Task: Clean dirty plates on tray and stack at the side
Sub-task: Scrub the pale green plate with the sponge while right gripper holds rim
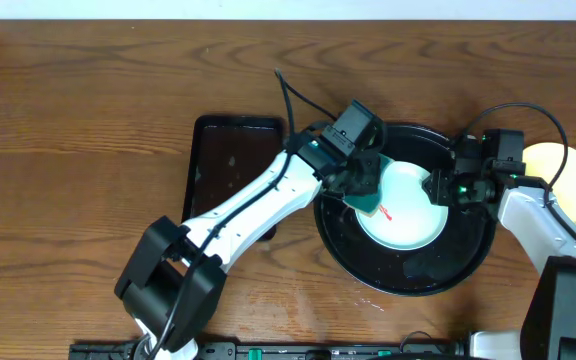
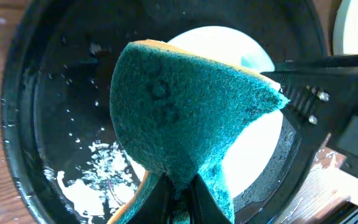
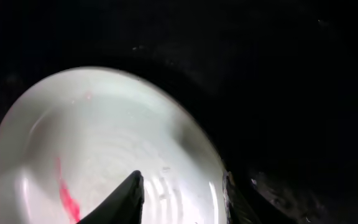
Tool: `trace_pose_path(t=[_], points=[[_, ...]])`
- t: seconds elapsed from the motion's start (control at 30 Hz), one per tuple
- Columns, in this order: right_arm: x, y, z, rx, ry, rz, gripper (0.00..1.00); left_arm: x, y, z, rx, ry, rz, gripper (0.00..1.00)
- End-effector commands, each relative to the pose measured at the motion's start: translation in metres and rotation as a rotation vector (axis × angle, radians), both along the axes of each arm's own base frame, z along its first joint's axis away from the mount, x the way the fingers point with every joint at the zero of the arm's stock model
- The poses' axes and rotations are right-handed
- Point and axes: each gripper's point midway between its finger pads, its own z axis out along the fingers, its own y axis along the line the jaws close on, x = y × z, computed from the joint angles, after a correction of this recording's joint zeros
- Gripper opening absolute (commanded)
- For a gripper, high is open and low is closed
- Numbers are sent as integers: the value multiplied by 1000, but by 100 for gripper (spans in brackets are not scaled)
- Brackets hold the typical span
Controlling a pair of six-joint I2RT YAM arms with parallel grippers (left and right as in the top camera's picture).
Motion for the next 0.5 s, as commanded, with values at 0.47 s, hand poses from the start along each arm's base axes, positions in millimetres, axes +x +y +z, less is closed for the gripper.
trace_pose_path(t=[0.47], points=[[4,-26,-28,-184,26,73,27,5,-5,14,-39,-12,10,8]])
